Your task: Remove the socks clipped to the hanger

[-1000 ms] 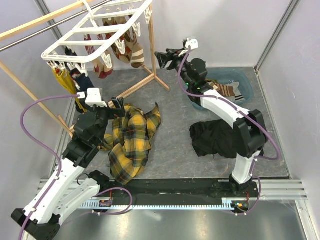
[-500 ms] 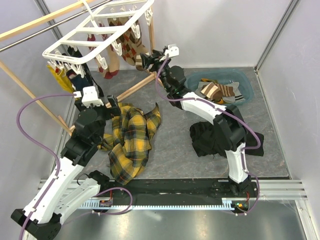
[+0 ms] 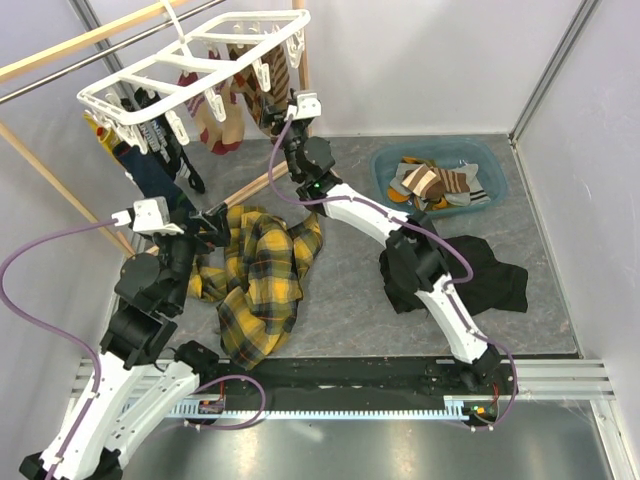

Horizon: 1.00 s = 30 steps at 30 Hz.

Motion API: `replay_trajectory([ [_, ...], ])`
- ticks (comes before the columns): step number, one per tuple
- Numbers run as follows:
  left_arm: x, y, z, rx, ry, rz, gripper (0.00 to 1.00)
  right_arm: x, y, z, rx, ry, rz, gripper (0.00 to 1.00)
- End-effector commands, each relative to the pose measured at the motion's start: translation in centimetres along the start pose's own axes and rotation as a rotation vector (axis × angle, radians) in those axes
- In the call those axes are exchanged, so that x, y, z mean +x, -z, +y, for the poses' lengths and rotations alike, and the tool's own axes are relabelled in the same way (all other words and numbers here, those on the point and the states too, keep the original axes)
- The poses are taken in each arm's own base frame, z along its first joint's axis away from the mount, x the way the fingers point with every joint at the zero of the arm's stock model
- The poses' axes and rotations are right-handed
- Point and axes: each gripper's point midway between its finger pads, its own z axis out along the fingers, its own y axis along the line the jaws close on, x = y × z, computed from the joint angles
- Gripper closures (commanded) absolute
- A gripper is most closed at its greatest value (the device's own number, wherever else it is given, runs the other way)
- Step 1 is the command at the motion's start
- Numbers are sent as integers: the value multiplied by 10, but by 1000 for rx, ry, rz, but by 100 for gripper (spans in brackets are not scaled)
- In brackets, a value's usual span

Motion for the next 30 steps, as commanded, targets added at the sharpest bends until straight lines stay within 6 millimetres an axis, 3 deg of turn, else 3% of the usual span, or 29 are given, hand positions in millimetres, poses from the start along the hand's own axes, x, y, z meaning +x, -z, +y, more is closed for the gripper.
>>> replay_trajectory([
  [1, 1, 5, -17, 105, 50, -23, 1, 2, -16, -19, 126, 83, -34, 28],
  [4, 6, 13, -24, 179, 45, -33, 1, 11, -20, -25, 135, 79, -26, 48],
  [5, 14, 15, -29, 218, 34, -23, 1, 9, -21, -27, 130, 66, -35, 77],
  [6, 11, 20, -31, 240, 36, -39, 1, 8, -19, -24, 114, 59, -40, 93],
  [7, 11, 22, -33, 258, 29, -47, 1, 5, -15, -25, 108, 58, -45, 100],
  [12, 17, 26, -37, 302, 28, -61, 2, -9, 3, -2, -35, 62, -30, 100],
  [14, 20, 26, -43, 332, 26, -60, 2, -25, 12, -1, -40, 65, -32, 100],
  [15, 21, 25, -45, 343, 23, -57, 2, -49, 12, -3, -40, 50, -56, 100],
  [17, 28, 22, -52, 379, 13, -36, 2, -51, 22, 1, -69, 28, -32, 100],
  [18, 31, 22, -56, 397, 10, -26, 2, -77, 22, 1, -75, 3, -59, 100],
  [20, 35, 20, -63, 431, 4, -5, 2, -79, 32, 10, -133, -24, -37, 100],
  [21, 38, 18, -64, 432, 2, 3, 2, -102, 34, 12, -151, -48, -58, 100],
  [23, 43, 12, -63, 412, 0, 21, 2, -104, 44, 25, -211, -69, -27, 100],
  [24, 44, 10, -61, 395, -2, 28, 2, -116, 48, 26, -227, -77, -23, 100],
  [30, 40, -8, -50, 286, -23, 44, 2, -148, 77, 50, -327, -211, 36, 100],
])
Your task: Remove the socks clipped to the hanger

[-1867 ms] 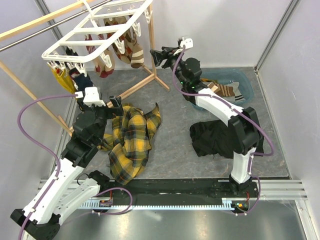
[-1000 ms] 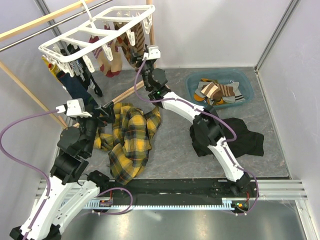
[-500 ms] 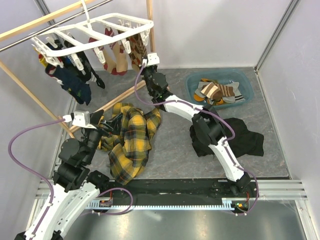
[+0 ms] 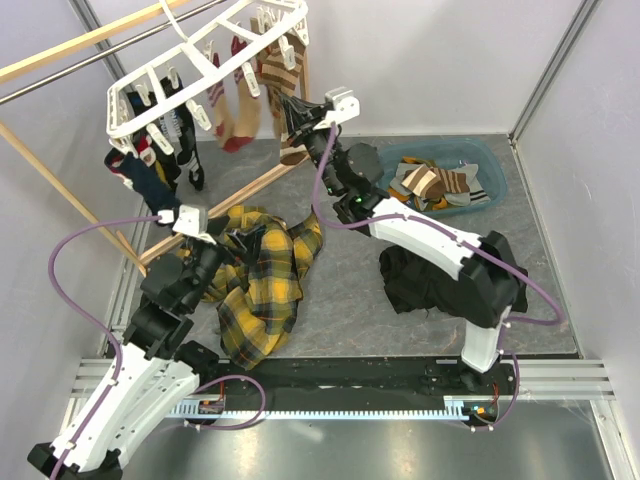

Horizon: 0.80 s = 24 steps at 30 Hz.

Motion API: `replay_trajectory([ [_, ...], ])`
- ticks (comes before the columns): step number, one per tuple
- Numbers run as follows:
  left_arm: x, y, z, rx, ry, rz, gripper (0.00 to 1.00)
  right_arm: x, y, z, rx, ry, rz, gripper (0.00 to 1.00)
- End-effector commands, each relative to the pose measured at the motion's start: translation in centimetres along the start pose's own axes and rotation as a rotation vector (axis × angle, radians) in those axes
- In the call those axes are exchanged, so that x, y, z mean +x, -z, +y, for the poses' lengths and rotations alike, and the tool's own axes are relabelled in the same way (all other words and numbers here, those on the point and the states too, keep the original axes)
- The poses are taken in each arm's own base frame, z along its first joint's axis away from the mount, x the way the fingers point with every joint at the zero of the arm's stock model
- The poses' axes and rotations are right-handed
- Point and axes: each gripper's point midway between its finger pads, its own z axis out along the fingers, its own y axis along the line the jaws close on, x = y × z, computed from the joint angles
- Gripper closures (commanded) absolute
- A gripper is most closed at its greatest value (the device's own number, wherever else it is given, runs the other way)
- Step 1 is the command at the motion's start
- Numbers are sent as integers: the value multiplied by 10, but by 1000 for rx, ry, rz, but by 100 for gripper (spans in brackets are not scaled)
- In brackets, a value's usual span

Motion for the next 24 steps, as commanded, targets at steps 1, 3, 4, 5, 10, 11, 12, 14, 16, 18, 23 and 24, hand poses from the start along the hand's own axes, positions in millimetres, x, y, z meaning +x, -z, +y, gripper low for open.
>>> replay_trajectory([
  [1, -32, -8, 9, -70, -22, -61, 2, -22, 18, 33, -109, -140, 32, 100],
  [3, -37, -10, 5, -59, -20, -70, 2, -28, 25, 39, -125, -173, 44, 100],
  [4, -43, -11, 1, -36, -16, -94, 2, -30, 28, 44, -137, -187, 48, 100],
  [5, -45, -12, -1, -27, -15, -101, 2, -37, 30, 47, -149, -203, 45, 100],
  [10, -63, -22, -12, 22, -28, -149, 2, -43, 42, 71, -200, -292, 92, 100],
  [11, -63, -24, -14, 31, -34, -149, 2, -43, 45, 73, -204, -299, 101, 100],
  [12, -63, -28, -17, 47, -43, -143, 2, -44, 47, 78, -209, -318, 105, 100],
  [14, -66, -31, -22, 73, -54, -154, 2, -42, 50, 83, -215, -333, 121, 100],
  [16, -70, -36, -32, 120, -62, -161, 2, -42, 53, 87, -212, -342, 130, 100],
  [18, -69, -44, -32, 119, -64, -152, 2, -45, 55, 89, -197, -372, 128, 100],
  [23, -66, -58, -29, 100, -76, -137, 5, -51, 60, 101, -206, -421, 130, 100],
  [24, -65, -60, -28, 95, -77, -137, 5, -52, 60, 103, -211, -424, 128, 100],
])
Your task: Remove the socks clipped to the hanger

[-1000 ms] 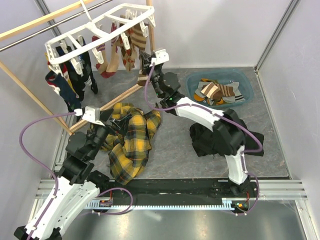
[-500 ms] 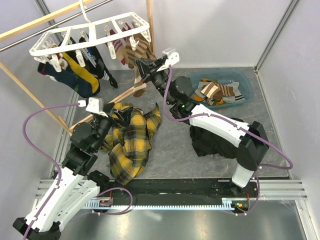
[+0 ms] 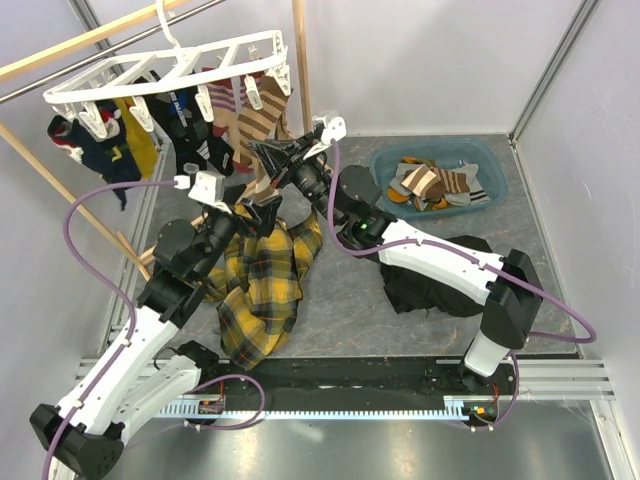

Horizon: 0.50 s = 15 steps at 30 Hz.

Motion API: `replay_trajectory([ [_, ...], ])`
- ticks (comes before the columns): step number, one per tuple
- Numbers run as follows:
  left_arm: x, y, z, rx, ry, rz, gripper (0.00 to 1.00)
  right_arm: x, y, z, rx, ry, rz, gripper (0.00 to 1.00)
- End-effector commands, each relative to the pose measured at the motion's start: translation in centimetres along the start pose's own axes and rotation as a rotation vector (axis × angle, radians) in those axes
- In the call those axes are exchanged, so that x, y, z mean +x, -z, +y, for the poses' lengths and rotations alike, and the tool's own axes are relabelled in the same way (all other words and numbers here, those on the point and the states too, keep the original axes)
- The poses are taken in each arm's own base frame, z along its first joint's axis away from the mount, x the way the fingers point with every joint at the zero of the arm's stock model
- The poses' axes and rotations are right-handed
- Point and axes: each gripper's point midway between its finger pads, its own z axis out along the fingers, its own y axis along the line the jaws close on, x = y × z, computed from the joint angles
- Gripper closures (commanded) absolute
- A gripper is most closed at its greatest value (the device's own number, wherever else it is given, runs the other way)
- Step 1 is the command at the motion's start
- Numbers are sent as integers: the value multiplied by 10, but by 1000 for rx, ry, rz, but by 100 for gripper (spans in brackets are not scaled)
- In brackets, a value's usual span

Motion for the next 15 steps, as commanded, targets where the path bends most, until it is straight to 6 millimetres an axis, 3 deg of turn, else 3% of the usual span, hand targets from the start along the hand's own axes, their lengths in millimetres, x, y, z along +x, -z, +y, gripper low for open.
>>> replay_trajectory([
  [1, -25, -13, -1, 8, -51, -72, 6, -33, 4, 23, -33, -73, -64, 100],
  [4, -26, -19, 3, -14, -63, -74, 12, -33, 5, 28, -38, -89, -65, 100],
  [6, -26, -21, 4, -22, -69, -78, 26, -33, 5, 28, -38, -101, -65, 100],
  [7, -27, -22, 2, -13, -72, -78, 38, -32, 5, 29, -40, -100, -62, 100],
  [8, -27, -21, 0, 1, -70, -79, 63, -31, 6, 29, -41, -99, -60, 100],
  [10, -27, -20, -3, 18, -52, -79, 79, -30, 7, 27, -28, -93, -50, 98],
  [11, -29, -16, -4, 19, -40, -83, 94, -31, 8, 24, -14, -78, -47, 94],
  [12, -26, -15, -4, 17, -30, -71, 98, -38, 10, 23, -3, -72, -49, 89],
  [15, -23, -10, -7, 28, 0, -53, 98, -45, 18, 16, 55, -38, 9, 72],
])
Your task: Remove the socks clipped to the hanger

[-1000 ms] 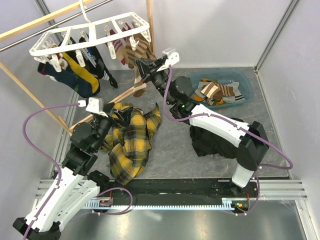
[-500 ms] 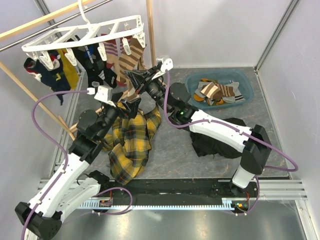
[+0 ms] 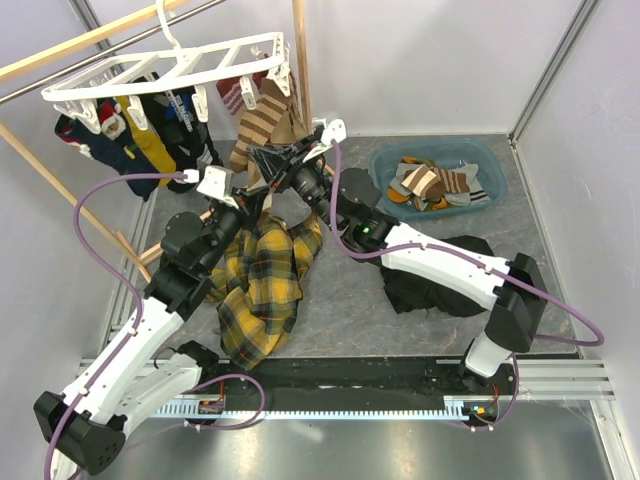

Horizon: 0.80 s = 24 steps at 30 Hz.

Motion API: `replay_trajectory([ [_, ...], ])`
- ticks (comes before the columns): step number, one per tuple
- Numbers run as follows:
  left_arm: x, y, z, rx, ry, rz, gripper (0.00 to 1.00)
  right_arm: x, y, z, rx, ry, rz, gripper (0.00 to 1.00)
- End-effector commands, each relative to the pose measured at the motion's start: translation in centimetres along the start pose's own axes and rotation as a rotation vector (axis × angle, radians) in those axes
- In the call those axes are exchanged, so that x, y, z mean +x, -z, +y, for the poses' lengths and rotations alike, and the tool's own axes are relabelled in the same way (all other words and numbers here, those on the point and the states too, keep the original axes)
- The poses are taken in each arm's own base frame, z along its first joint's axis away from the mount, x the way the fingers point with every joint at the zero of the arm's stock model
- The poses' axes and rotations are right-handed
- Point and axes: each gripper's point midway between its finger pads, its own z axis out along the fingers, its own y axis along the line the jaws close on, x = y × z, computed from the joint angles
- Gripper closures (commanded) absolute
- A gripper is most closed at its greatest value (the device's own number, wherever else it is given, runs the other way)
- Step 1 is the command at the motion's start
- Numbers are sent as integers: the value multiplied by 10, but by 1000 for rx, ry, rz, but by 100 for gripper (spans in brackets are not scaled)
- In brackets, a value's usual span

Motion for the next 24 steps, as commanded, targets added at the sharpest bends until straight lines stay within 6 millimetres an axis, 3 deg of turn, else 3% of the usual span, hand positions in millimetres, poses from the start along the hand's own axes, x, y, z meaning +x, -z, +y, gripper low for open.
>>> replay_trajectory([
  [1, -30, 8, -10, 37, 39, -70, 98, -49, 15, 6, 49, 31, -1, 64],
  [5, -18, 10, -18, 87, 39, -29, 98, -75, 26, 5, 90, 94, 48, 52],
  [9, -10, 9, -20, 101, 42, -11, 98, -120, 37, -5, 148, 109, -1, 48],
  [12, -9, 8, -26, 137, 41, -4, 98, -143, 33, -31, 225, 114, -34, 47],
  [13, -7, 9, -29, 156, 41, 0, 98, -152, 31, -49, 271, 100, -56, 46],
  [14, -7, 9, -31, 168, 39, -4, 98, -149, 26, -60, 291, 99, -53, 46],
  [16, -3, 10, -35, 191, 36, -2, 98, -166, 19, -78, 327, 110, -89, 45],
  [17, -5, 11, -38, 211, 31, -12, 98, -159, 12, -86, 336, 98, -77, 44],
  [19, -2, 12, -40, 229, 26, -10, 98, -172, 5, -96, 341, 107, -98, 44],
  [20, -1, 12, -41, 232, 25, -8, 98, -163, -2, -106, 355, 120, -85, 44],
  [21, 0, 12, -41, 233, 24, -6, 98, -171, -7, -106, 351, 117, -99, 43],
  [23, 2, 11, -41, 236, 21, 0, 98, -160, -19, -113, 326, 128, -71, 43],
  [24, 2, 11, -41, 239, 18, 0, 98, -167, -23, -109, 308, 133, -80, 43],
])
